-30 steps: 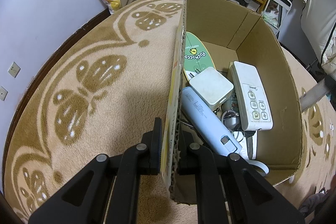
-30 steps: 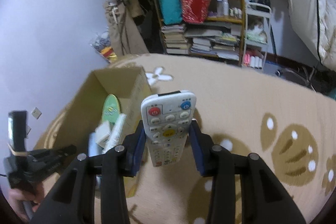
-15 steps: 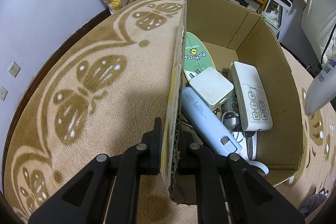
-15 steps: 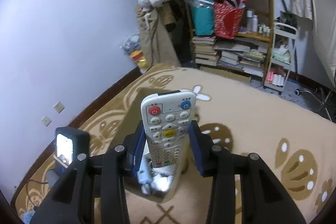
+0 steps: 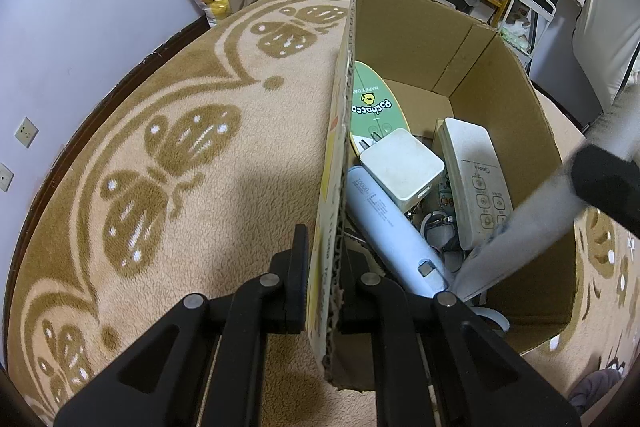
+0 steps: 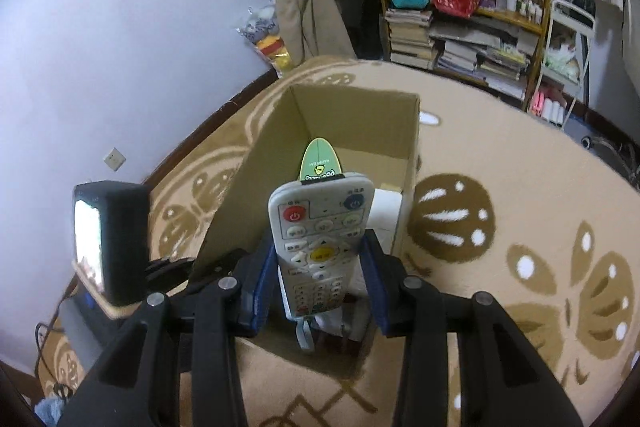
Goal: Organize rigid objects
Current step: 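Carry the TV remote into the box and release it with the right tool, then lift the right tool away while the left tool releases the box wall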
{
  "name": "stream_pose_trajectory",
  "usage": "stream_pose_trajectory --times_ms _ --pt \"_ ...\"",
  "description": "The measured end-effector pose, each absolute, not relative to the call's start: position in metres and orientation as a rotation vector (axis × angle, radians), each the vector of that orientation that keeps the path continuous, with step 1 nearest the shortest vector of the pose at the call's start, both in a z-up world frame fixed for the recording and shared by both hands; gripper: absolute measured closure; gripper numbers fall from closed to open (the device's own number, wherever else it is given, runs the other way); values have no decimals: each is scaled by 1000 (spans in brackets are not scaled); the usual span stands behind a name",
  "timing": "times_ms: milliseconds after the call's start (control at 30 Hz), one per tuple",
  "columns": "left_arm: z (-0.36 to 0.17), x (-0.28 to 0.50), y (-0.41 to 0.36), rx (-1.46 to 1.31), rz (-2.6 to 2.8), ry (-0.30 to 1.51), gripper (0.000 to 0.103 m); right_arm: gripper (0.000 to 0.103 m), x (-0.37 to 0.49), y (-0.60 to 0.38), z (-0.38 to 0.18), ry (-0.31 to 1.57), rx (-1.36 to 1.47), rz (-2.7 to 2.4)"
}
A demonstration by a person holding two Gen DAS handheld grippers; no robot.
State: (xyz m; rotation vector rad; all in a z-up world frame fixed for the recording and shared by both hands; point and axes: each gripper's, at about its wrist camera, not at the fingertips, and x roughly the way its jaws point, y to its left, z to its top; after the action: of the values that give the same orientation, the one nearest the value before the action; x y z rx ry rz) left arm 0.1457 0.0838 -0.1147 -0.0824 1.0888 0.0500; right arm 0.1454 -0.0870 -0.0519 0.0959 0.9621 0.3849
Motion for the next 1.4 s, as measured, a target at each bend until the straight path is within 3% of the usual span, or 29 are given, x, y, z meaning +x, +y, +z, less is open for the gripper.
stream_pose_trajectory --times_ms 333,567,1067,1167,1400 --pt "-114 146 82 -87 43 1087 93 57 160 -88 -65 962 167 332" --pt "-115 146 82 -80 45 1085 93 36 157 -95 -60 925 123 317" --pt "-106 143 77 -12 54 1071 93 25 137 -138 -68 937 119 256" --pt "-96 139 74 -4 52 1044 93 13 135 -144 -67 931 111 245" --pt "-67 125 61 85 79 973 79 10 127 -155 -54 908 146 257"
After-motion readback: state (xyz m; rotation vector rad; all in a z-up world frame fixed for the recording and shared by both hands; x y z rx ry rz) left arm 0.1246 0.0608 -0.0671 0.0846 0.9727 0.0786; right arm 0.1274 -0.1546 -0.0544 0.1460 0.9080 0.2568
